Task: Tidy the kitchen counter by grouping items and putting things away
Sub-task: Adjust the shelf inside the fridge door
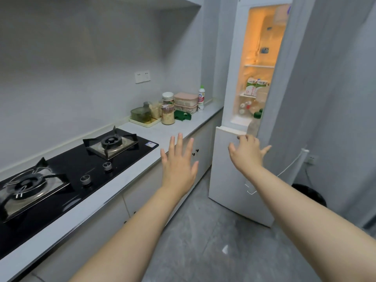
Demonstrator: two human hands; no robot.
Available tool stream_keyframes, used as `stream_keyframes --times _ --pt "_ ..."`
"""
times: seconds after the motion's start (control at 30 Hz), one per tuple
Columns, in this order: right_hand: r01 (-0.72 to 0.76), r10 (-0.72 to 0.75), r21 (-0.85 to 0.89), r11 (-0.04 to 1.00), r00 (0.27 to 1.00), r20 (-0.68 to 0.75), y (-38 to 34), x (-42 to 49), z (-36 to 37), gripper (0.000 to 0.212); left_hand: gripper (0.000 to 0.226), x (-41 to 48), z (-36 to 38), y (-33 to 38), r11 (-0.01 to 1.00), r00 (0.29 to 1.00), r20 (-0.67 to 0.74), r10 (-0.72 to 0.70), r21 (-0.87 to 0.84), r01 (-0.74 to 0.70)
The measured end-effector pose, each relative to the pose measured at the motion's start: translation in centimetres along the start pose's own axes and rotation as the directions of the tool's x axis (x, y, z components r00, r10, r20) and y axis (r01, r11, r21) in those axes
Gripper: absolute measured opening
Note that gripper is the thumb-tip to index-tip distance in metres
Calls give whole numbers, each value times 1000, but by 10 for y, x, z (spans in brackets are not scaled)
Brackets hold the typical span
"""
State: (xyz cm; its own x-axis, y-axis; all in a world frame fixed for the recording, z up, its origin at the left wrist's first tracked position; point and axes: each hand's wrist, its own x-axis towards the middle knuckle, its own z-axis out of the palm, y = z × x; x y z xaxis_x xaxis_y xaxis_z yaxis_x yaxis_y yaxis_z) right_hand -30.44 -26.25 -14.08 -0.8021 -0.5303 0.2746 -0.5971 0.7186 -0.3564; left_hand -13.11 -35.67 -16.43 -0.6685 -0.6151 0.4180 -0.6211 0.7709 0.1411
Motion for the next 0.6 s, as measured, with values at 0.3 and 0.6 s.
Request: stream_keyframes --times 0.3,0.6 --pt "69 -71 140 988 997 6 45 49 -1 43 67 42 29 31 997 996 50 71 -29 -70" --pt "277 -275 99 956 961 -30 36 82 21 36 64 101 63 35 992 990 113 85 -99 -74"
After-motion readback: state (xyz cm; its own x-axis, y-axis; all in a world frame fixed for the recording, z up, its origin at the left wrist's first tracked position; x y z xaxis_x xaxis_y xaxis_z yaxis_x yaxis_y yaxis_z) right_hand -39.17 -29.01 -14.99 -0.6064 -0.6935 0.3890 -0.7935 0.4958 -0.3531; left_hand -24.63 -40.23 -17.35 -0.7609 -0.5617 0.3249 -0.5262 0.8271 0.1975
